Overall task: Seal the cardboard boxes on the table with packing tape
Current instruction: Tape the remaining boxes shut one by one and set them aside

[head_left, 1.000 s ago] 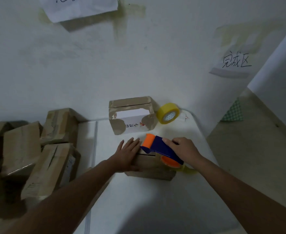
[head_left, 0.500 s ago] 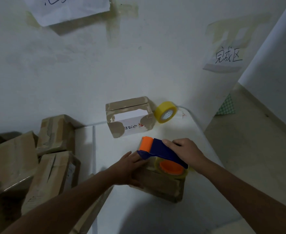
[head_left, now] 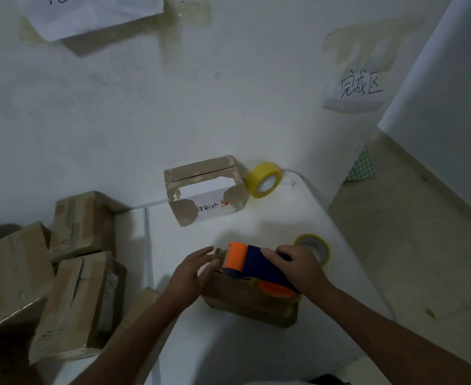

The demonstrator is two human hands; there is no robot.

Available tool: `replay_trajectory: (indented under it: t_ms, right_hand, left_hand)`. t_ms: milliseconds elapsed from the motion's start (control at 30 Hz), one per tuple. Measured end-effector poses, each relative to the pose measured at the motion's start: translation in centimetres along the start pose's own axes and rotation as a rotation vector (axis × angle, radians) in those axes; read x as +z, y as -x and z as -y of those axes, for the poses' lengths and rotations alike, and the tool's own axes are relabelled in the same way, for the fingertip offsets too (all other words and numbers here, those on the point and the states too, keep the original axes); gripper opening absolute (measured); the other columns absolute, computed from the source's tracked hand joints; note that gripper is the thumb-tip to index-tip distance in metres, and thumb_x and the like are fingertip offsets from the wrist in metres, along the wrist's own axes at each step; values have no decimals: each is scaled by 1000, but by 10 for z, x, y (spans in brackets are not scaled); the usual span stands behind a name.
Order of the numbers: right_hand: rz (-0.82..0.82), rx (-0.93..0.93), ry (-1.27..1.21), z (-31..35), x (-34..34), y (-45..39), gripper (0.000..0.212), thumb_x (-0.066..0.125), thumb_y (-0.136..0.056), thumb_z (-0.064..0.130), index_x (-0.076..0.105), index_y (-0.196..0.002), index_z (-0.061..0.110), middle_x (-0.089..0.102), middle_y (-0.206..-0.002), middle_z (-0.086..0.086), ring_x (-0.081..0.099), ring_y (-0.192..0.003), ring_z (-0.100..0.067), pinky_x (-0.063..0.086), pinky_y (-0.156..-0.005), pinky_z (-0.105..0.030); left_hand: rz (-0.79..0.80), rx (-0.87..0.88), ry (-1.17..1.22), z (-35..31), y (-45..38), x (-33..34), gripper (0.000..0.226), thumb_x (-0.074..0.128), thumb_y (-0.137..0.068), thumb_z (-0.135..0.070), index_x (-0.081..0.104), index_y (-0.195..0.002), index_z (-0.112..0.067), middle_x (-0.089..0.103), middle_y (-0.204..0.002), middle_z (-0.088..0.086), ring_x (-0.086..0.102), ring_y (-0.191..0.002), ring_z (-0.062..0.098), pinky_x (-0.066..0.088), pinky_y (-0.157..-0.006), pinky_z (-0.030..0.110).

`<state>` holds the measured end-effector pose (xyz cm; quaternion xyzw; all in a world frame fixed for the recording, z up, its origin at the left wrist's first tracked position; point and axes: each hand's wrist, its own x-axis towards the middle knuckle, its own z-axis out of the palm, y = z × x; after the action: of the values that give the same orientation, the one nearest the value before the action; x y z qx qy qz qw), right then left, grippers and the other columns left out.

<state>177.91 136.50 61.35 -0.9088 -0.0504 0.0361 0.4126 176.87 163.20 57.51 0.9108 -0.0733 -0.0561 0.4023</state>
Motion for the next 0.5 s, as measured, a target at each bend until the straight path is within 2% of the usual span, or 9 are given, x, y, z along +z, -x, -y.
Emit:
replay_trajectory:
  t_ms: [67, 133, 200, 333, 400, 500]
  right_hand:
    - [-10, 10, 0, -2, 1, 0, 80, 35, -81, 77, 57, -62, 1, 50, -55, -14, 51, -49, -21, 38, -51, -35]
    - [-4, 3, 7, -2, 2, 1, 80, 36, -82, 78, 57, -63, 3, 51, -55, -13, 52, -50, -20, 38, -51, -34]
    - [2, -10, 30, 0, 3, 1, 79, 38, -84, 78, 58, -63, 4, 53, -56, -11, 53, -51, -18, 40, -51, -34]
    - [4, -12, 42, 0, 4, 1, 79, 36, -81, 78, 58, -64, 4, 54, -57, -11, 54, -51, -16, 39, -51, -33]
    - [17, -7, 43, 0, 4, 2, 77, 39, -83, 78, 59, -65, 5, 55, -58, -10, 55, -52, -16, 39, -51, -33]
    - [16, -4, 70, 0, 3, 3, 66, 45, -88, 67, 59, -64, 8, 55, -57, -7, 55, -53, -14, 38, -50, -30]
  left_hand:
    - [-64, -317, 303, -12, 7, -3, 26, 49, -103, -32, 70, -114, -21, 67, -123, -6, 61, -116, 13, 48, -101, 34]
    - [-8, -584, 720, -28, 10, -3, 27, 49, -103, -24, 71, -110, -10, 72, -111, 8, 67, -104, 21, 53, -90, 31]
    - [46, -757, 970, -41, 8, -3, 28, 52, -102, -25, 68, -107, -3, 72, -101, 17, 68, -92, 23, 54, -80, 31]
    - [125, -829, 1060, -54, 3, -1, 36, 57, -99, -37, 66, -113, -5, 74, -97, 15, 71, -86, 19, 55, -80, 32]
    - [97, -826, 1089, -59, 0, -2, 29, 57, -99, -34, 68, -110, -9, 74, -87, 9, 68, -79, 16, 55, -72, 28]
    - [92, -808, 1081, -64, -2, -5, 23, 58, -99, -30, 69, -103, -11, 69, -81, 6, 63, -72, 12, 52, -60, 23]
